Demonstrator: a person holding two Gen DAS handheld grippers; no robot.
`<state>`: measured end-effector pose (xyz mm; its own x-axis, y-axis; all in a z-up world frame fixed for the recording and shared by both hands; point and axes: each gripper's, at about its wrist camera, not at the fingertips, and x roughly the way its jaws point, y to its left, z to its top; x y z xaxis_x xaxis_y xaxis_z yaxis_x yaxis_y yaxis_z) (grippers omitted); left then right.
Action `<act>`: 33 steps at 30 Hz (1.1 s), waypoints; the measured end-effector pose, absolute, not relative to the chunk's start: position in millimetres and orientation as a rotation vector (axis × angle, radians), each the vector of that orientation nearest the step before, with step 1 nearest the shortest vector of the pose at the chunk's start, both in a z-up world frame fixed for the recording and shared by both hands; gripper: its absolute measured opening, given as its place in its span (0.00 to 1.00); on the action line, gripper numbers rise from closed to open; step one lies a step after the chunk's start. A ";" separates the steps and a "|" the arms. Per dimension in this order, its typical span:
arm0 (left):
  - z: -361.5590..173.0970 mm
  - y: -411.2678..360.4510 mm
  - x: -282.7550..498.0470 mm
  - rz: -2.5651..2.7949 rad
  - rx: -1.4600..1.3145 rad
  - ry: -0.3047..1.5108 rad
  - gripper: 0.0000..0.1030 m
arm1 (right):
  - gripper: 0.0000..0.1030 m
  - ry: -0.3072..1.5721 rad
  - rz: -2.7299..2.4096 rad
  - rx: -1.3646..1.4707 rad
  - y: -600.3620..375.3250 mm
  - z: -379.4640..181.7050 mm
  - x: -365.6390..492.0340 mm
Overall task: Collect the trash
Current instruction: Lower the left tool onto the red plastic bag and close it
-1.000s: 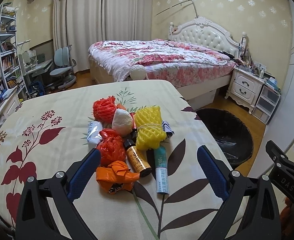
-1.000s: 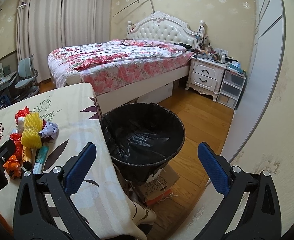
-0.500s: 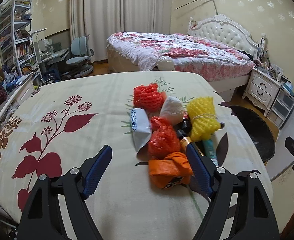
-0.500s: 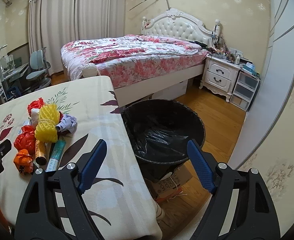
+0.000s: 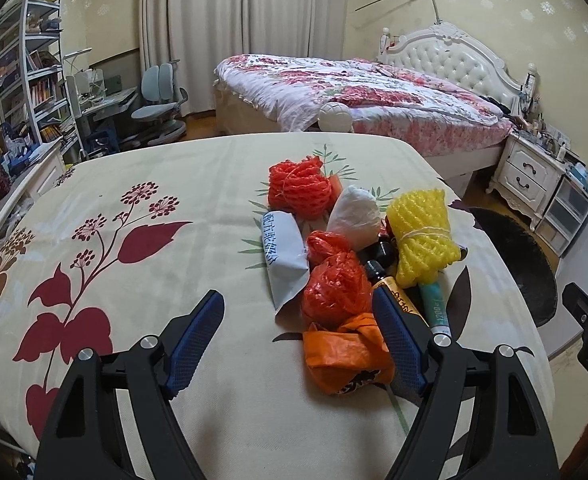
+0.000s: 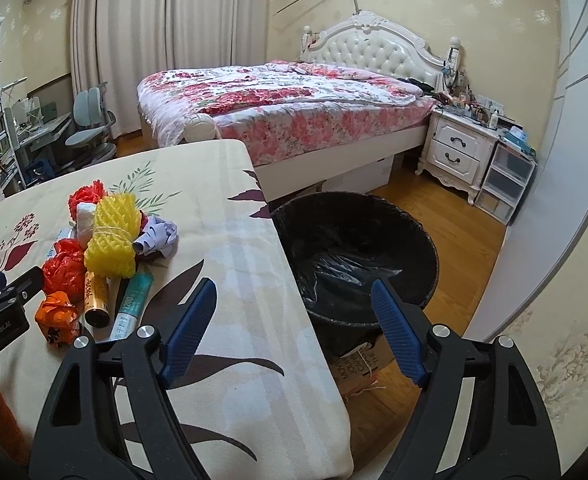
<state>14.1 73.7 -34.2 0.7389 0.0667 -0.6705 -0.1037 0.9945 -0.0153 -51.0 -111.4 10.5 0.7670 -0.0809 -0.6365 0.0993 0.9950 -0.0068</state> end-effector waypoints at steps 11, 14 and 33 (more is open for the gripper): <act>-48.7 66.7 40.1 0.055 -0.030 0.795 0.48 | 0.75 0.705 -0.047 0.036 -94.6 6.8 -31.1; -47.9 66.3 40.2 0.026 -0.027 0.791 0.38 | 0.76 0.711 -0.036 0.036 -90.9 5.2 -28.9; -25.3 93.4 27.0 0.013 -0.097 0.761 0.26 | 0.76 0.719 0.002 0.023 -74.5 7.7 -20.0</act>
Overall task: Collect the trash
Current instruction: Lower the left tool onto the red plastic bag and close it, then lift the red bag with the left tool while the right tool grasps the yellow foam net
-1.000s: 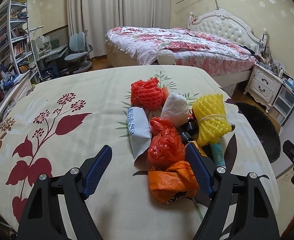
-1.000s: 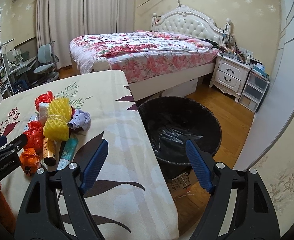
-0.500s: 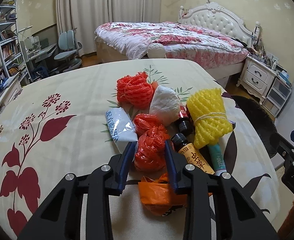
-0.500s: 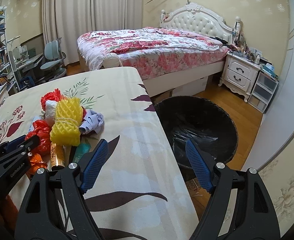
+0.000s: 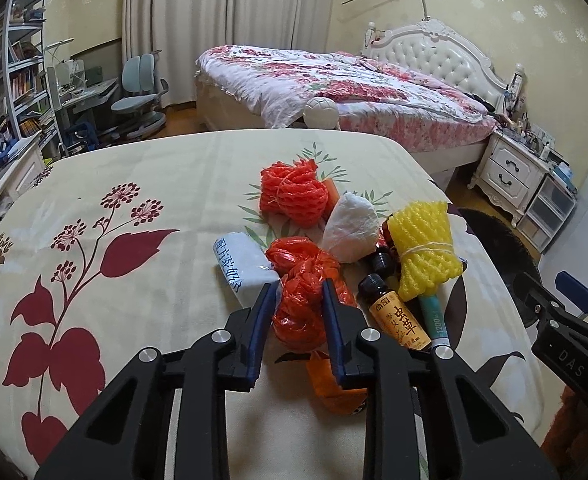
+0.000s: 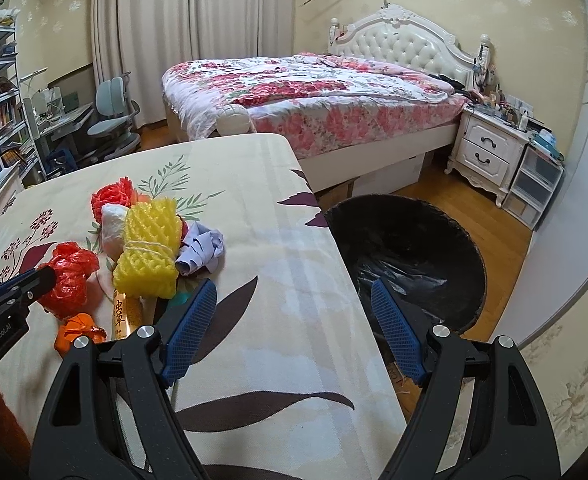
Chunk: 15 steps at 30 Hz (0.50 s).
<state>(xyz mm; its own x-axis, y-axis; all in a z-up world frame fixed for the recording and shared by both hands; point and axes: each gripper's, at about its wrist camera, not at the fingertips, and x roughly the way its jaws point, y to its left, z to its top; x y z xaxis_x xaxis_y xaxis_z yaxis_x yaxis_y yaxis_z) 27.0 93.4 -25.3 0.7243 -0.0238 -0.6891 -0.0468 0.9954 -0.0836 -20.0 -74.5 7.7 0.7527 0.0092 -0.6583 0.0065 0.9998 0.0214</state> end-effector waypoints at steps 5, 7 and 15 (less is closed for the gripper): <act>-17.0 104.7 19.6 0.040 -0.095 0.734 0.26 | 0.76 0.712 0.030 0.015 -64.0 12.7 -18.5; -15.3 110.1 18.1 0.042 -0.102 0.731 0.26 | 0.75 0.708 0.045 0.008 -57.3 15.0 -18.1; -26.3 125.1 18.6 0.042 -0.117 0.740 0.26 | 0.75 0.717 0.074 -0.013 -40.1 14.3 -15.0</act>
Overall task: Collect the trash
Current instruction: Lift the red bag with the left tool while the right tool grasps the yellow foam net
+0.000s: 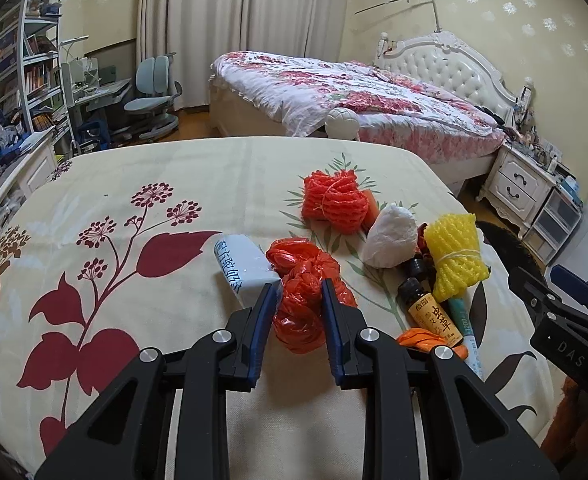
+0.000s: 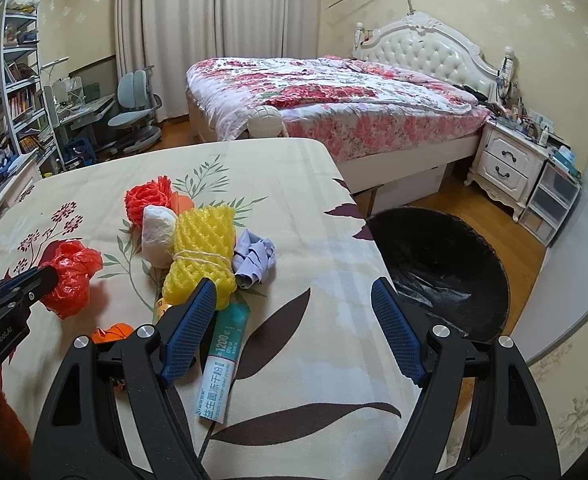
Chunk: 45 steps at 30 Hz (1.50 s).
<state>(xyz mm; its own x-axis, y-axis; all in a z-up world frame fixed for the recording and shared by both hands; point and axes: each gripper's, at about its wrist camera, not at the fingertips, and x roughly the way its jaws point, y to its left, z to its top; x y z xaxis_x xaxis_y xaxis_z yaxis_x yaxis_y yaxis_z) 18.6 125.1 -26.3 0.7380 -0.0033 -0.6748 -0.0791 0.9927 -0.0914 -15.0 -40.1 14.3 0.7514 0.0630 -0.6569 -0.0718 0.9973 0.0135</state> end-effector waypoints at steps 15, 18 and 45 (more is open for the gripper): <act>-44.0 135.7 12.6 0.064 -0.141 0.761 0.54 | 0.75 0.760 0.069 0.003 -44.6 -1.8 -7.4; -41.4 144.6 11.8 0.074 -0.170 0.762 0.55 | 0.75 0.765 0.070 0.006 -44.8 -4.3 -6.7; -45.1 102.4 29.4 0.004 -0.108 0.790 0.50 | 0.75 0.767 0.052 0.039 -60.0 -3.9 -6.1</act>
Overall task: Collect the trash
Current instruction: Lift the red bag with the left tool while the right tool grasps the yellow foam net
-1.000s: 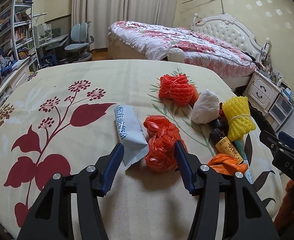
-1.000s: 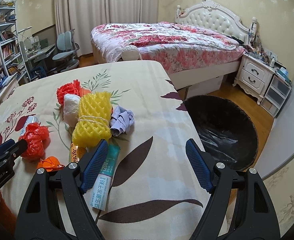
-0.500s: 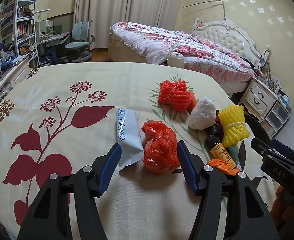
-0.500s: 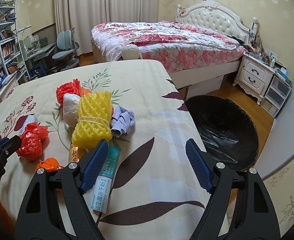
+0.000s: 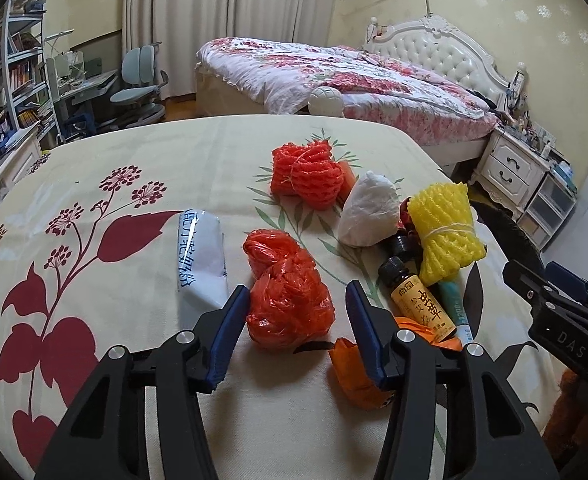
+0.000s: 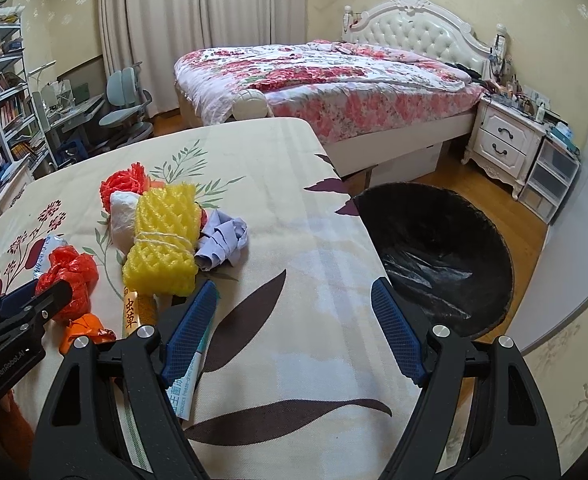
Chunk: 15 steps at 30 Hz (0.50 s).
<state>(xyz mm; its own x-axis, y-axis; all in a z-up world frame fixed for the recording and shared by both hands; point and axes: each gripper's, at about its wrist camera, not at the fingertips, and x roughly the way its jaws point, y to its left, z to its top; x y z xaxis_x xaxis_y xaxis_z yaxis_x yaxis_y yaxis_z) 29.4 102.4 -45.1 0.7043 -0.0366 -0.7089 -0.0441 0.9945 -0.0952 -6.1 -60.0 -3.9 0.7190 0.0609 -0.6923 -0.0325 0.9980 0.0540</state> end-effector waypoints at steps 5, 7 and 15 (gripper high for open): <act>-53.0 101.2 36.9 0.005 -0.110 0.824 0.41 | 0.75 0.765 0.054 0.049 -65.9 -6.1 -5.9; -54.4 101.6 39.3 -0.003 -0.124 0.830 0.39 | 0.75 0.764 0.054 0.047 -65.9 -6.0 -6.0; -41.0 100.4 33.8 -0.019 -0.125 0.795 0.35 | 0.76 0.750 0.066 0.033 -62.0 -2.4 -6.9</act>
<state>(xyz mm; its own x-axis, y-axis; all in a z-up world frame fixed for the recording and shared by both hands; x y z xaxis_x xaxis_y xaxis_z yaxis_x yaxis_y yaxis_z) 33.8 100.4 -41.0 0.7005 -0.0639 -0.7108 -0.0300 0.9925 -0.1188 -6.9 -62.0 -2.4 0.7296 0.0717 -0.6801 -0.0481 0.9974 0.0537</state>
